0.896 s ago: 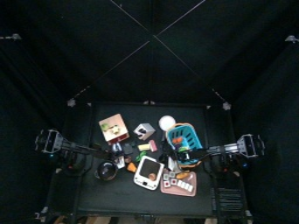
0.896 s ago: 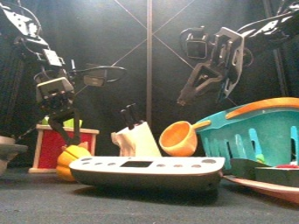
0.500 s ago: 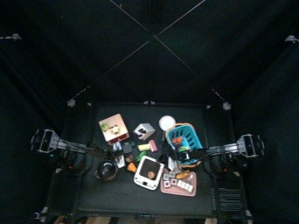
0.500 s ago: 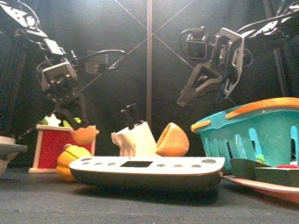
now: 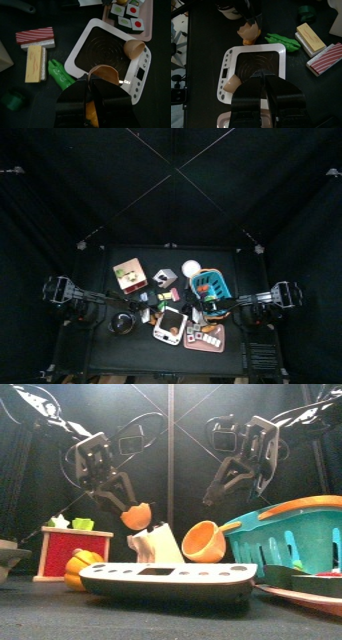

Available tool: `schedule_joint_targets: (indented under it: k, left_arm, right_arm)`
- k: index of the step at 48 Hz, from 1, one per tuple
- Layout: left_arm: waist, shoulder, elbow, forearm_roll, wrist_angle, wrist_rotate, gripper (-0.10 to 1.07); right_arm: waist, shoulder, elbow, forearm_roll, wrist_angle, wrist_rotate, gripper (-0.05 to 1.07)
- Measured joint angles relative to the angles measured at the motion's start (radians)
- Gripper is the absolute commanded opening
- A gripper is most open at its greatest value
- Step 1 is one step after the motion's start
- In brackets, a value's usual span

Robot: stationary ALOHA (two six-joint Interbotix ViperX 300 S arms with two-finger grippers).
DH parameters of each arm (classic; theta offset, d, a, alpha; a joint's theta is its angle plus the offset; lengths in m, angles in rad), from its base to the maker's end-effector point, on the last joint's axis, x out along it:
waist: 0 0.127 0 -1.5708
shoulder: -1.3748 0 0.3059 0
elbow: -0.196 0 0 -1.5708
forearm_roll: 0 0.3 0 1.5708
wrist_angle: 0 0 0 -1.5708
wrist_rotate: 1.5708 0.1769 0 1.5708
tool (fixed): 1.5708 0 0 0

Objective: Place eggshell on stove

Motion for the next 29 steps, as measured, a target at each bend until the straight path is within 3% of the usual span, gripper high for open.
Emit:
schedule_joint_targets:
  k: [29]
  left_arm:
    - [-0.002,0.138,-0.084,-0.002,-0.075,0.002,0.48]
  right_arm:
    - [0.0,0.0,0.0,0.0,0.0,0.0,0.44]
